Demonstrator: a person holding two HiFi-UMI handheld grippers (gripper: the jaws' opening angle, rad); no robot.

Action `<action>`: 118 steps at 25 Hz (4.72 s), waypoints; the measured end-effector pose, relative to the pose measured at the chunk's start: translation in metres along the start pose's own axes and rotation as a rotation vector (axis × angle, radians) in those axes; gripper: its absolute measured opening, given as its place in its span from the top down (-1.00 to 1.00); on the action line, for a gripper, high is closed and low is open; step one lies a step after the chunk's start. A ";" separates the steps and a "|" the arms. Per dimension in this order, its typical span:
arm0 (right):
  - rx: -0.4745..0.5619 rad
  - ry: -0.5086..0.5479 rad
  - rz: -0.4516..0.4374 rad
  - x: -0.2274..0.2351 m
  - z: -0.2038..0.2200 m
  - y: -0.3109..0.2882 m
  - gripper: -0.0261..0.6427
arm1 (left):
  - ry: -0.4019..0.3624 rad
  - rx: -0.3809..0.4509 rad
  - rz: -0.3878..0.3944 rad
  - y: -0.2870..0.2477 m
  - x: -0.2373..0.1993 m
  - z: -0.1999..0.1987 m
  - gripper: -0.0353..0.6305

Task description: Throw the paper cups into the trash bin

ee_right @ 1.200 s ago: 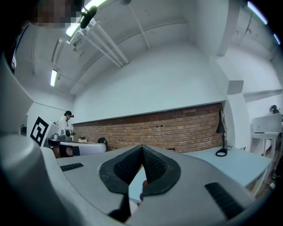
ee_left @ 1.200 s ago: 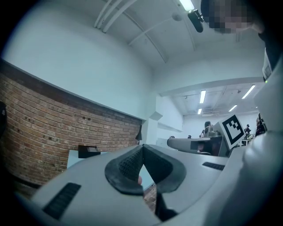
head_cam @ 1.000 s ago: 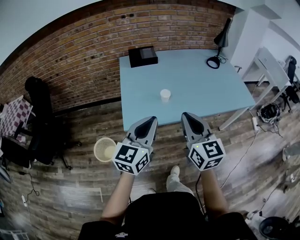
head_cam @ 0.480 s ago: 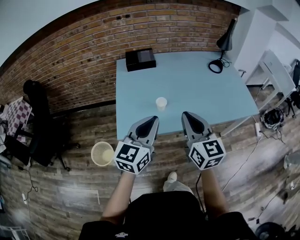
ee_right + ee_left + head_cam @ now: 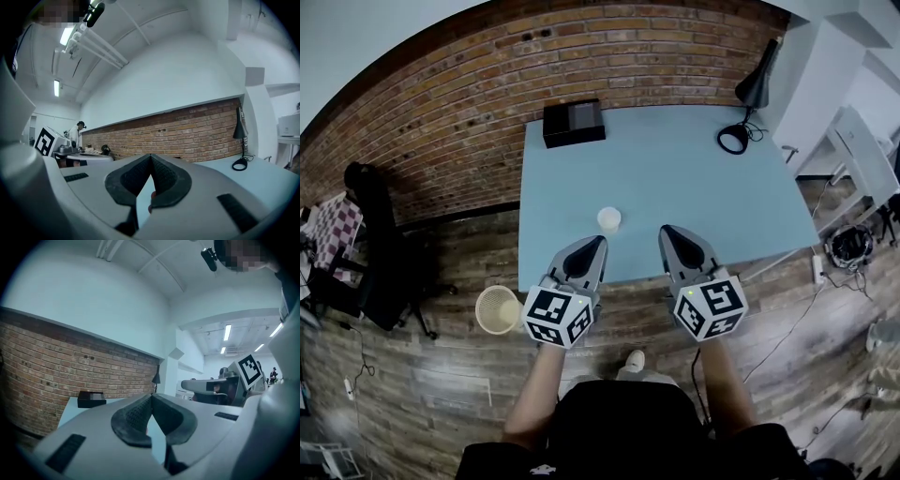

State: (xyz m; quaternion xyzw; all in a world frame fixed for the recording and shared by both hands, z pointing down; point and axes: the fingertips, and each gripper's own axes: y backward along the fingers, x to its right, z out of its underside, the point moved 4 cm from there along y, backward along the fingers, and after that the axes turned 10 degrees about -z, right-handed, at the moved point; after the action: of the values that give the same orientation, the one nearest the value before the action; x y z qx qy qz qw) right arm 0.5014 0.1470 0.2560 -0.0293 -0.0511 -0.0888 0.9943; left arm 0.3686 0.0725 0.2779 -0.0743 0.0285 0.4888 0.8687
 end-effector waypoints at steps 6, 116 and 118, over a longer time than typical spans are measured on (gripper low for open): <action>-0.012 -0.021 -0.003 0.031 0.005 -0.006 0.91 | -0.033 -0.020 0.001 -0.027 0.001 0.005 0.89; -0.154 -0.117 0.104 0.078 0.059 -0.048 0.91 | -0.517 -0.207 0.201 -0.107 -0.020 0.082 0.81; -0.151 -0.113 0.081 0.072 0.058 -0.047 0.91 | -0.524 -0.196 0.182 -0.097 -0.015 0.077 0.81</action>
State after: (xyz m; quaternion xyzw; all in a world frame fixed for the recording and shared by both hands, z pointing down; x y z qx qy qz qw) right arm 0.5580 0.0919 0.3235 -0.1113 -0.0991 -0.0501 0.9876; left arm 0.4412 0.0222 0.3655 -0.0261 -0.2376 0.5676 0.7878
